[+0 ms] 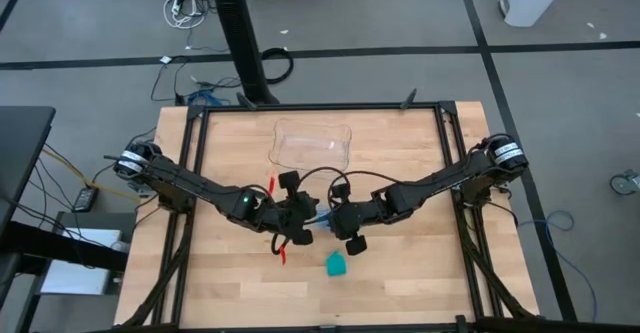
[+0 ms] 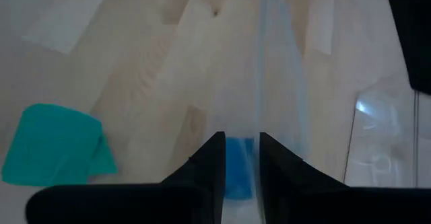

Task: Roll bandage
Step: Put the rolled green bandage into the transparent zip bag

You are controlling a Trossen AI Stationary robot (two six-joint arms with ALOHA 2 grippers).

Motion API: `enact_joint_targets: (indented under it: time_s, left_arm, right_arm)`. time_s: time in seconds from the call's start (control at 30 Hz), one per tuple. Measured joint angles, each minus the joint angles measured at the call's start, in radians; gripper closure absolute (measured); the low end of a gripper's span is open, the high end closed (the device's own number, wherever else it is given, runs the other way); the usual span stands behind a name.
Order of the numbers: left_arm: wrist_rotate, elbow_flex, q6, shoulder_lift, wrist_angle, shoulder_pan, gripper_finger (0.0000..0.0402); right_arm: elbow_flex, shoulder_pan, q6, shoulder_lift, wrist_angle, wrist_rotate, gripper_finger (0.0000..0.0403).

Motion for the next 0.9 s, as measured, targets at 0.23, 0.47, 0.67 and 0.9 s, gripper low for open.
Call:
enact_joint_targets:
  time_s: [0.23, 0.47, 0.67, 0.9]
  left_arm:
    - [0.272, 0.000, -0.087, 0.000, 0.044, 0.035, 0.0386]
    - [0.358, 0.000, -0.187, 0.000, 0.060, 0.074, 0.0337]
    - [0.420, 0.000, -0.211, 0.000, 0.066, 0.090, 0.0280]
    - [0.353, 0.000, -0.216, 0.000, 0.021, 0.090, 0.0272]
  right_arm:
    - [-0.024, 0.045, -0.063, 0.000, 0.059, 0.103, 0.0347]
    - [-0.022, 0.043, -0.095, 0.000, 0.057, 0.078, 0.0399]
    - [-0.022, 0.013, -0.097, 0.000, 0.058, 0.082, 0.0401]
    - [-0.021, 0.003, -0.169, 0.000, 0.109, 0.071, 0.0402]
